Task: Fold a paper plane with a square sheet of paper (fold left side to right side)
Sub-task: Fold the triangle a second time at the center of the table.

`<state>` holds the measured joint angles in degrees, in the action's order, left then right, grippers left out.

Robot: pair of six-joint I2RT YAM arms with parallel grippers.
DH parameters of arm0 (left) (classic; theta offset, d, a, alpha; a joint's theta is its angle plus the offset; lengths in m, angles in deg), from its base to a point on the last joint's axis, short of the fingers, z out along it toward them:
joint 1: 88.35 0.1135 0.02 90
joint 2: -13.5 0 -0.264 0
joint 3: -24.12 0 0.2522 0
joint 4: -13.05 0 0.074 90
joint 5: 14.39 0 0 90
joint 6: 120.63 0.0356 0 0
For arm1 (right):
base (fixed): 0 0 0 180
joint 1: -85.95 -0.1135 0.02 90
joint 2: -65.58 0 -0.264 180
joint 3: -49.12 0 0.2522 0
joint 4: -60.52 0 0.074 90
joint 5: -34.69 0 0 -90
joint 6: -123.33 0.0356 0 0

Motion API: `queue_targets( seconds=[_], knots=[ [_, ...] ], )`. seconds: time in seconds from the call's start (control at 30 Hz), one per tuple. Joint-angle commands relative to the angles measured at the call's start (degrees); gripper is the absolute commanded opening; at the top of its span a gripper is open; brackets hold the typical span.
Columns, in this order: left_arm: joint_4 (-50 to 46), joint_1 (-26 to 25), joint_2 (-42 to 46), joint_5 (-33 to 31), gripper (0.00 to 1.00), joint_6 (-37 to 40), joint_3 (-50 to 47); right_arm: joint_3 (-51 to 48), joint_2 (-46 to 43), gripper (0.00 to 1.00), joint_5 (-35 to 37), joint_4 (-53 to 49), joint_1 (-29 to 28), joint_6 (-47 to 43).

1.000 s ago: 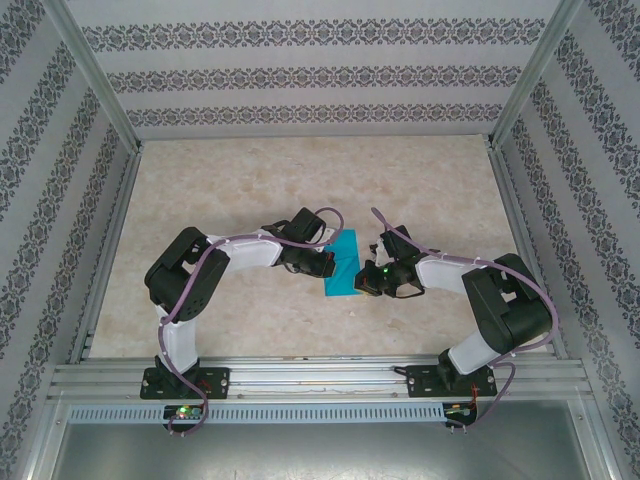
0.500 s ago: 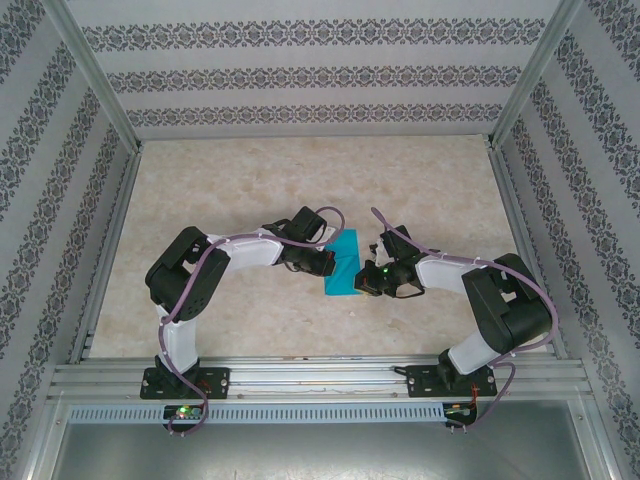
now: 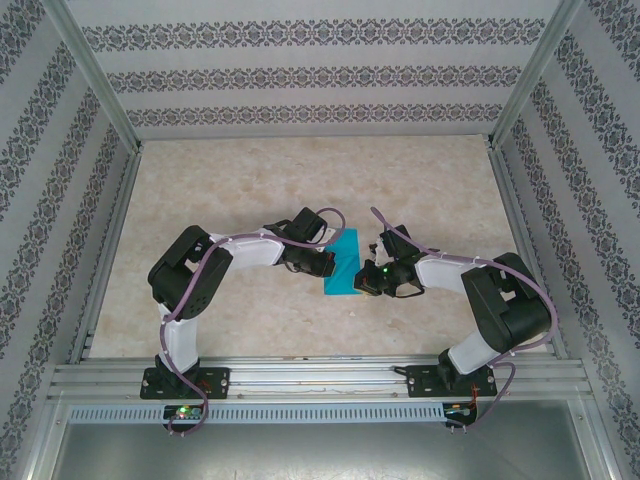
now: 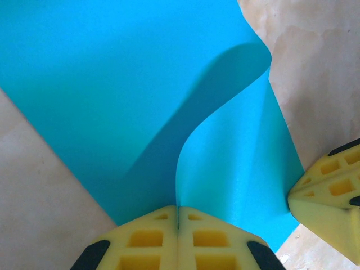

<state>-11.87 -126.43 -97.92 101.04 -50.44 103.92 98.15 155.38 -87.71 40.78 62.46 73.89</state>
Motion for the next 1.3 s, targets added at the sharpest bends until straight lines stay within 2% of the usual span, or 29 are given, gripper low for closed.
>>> queue_targets(
  seconds=[0.0,0.47,0.63,1.27],
  knots=[
    [-1.7,0.8,-1.1,-1.3,0.02,1.5,0.2,-0.2,2.1,0.00,2.9,-4.2,-0.2,-0.9],
    [-2.0,0.7,-1.1,-1.5,0.02,1.6,-0.7,0.8,-5.4,0.00,-2.9,3.9,1.8,2.6],
    [-1.9,0.6,-1.1,-1.5,0.02,1.6,-0.8,2.1,-2.3,0.00,-2.8,10.3,0.8,5.6],
    [-2.4,0.5,-1.4,-1.7,0.02,1.9,-0.7,7.6,7.0,0.00,-2.6,11.2,-2.2,5.1]
  ],
)
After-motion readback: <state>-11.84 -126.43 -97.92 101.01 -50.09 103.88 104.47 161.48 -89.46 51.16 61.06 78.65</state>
